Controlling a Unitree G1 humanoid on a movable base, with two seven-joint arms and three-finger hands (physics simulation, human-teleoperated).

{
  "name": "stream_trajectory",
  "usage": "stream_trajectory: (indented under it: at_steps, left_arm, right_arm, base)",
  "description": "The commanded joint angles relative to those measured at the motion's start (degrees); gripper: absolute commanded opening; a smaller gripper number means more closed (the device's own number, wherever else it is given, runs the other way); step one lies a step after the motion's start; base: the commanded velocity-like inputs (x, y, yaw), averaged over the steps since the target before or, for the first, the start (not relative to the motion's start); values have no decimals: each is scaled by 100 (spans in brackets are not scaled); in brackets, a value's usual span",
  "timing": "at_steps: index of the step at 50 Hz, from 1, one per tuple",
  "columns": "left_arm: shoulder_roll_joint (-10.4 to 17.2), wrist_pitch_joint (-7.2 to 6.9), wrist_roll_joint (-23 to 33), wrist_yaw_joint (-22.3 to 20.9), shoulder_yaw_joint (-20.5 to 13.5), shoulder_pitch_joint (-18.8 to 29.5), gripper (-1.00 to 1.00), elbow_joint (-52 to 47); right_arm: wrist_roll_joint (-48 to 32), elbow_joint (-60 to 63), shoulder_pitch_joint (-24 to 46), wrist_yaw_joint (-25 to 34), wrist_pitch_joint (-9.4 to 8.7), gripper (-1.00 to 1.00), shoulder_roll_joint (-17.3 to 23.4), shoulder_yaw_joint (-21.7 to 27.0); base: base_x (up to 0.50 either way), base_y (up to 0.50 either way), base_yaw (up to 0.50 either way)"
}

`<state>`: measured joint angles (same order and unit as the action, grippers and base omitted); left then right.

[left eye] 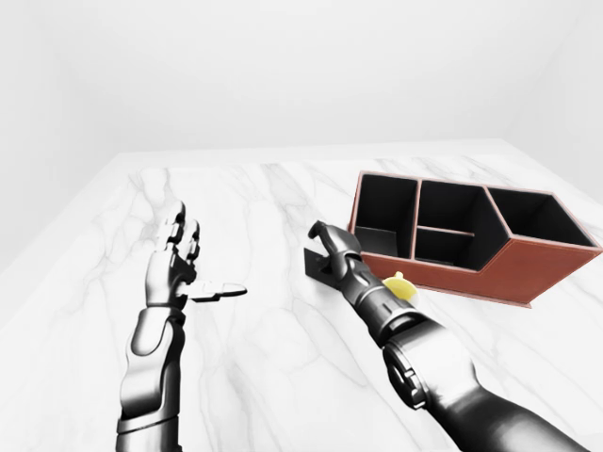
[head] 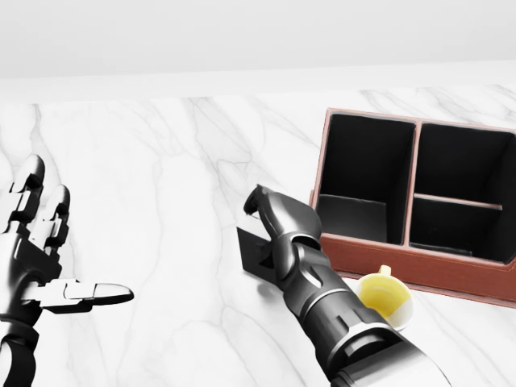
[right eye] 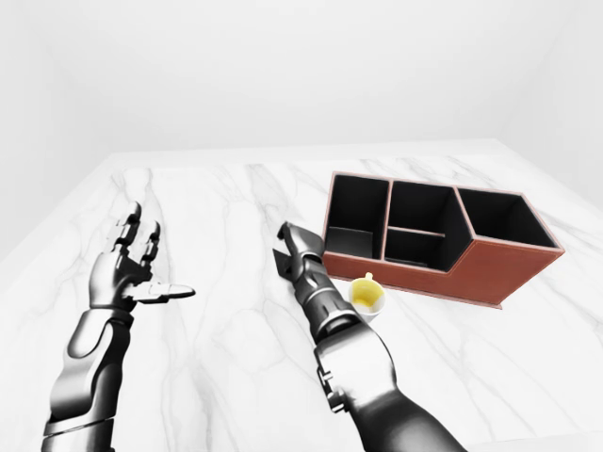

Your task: Pick up the book and place it in the caddy.

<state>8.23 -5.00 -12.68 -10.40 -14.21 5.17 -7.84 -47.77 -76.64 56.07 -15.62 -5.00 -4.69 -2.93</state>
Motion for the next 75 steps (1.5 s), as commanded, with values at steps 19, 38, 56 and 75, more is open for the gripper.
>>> stream_trajectory:
  at_steps: [19,38,56,75]
  left_arm:
    - [45,0,-182,-68,-97,-8,100,146]
    - [61,0,-175,-66,-83,11,100,229]
    - [63,0,-182,-54,-89,19,100,294]
    - [54,0,-171,-34,-73,4,100,283]
  right_arm:
    - [-206,-34,-67,-152,0,-100,-19,-79]
    - [-73,108,-96,147,8,-100,-205,-142]
    - [27,565,-34,245,11,-100,-198,-277]
    - [340,1836,-231,693,0,-100,30,-259]
  base:
    - [0,0,0]
    - [0,0,0]
    - [0,0,0]
    - [0,0,0]
